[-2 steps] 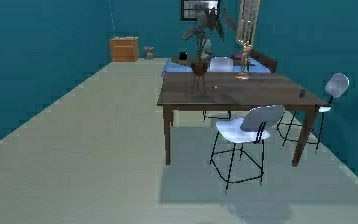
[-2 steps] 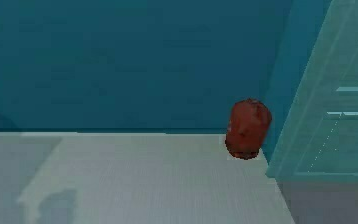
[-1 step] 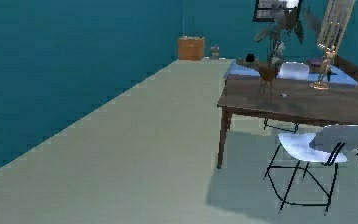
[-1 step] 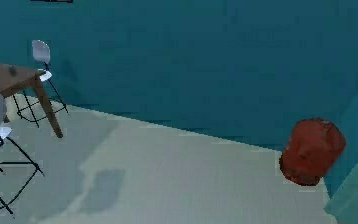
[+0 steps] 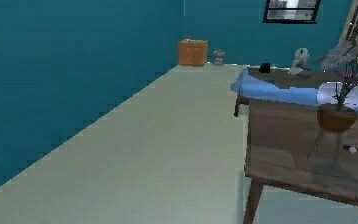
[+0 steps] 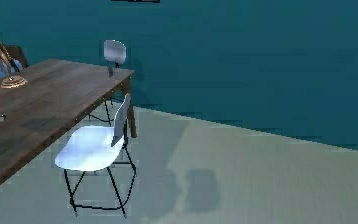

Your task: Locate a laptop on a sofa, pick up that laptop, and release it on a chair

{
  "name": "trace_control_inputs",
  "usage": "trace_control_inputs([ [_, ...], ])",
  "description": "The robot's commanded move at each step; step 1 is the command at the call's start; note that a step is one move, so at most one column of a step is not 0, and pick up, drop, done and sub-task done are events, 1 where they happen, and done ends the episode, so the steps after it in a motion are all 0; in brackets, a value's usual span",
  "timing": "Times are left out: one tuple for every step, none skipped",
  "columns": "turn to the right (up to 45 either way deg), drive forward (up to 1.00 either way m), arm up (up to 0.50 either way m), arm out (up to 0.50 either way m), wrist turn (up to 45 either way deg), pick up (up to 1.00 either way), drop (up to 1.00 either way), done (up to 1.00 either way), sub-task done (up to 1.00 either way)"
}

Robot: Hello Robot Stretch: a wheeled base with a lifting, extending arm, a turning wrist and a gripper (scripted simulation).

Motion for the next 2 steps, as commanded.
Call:
trace_control_inputs([
  [-15.0,0.00,0.00,0.00,0.0,0.00,0.00,0.00,0.00],
  [0.0,0.55,0.00,0.00,0.0,0.00,0.00,0.00,0.00],
])
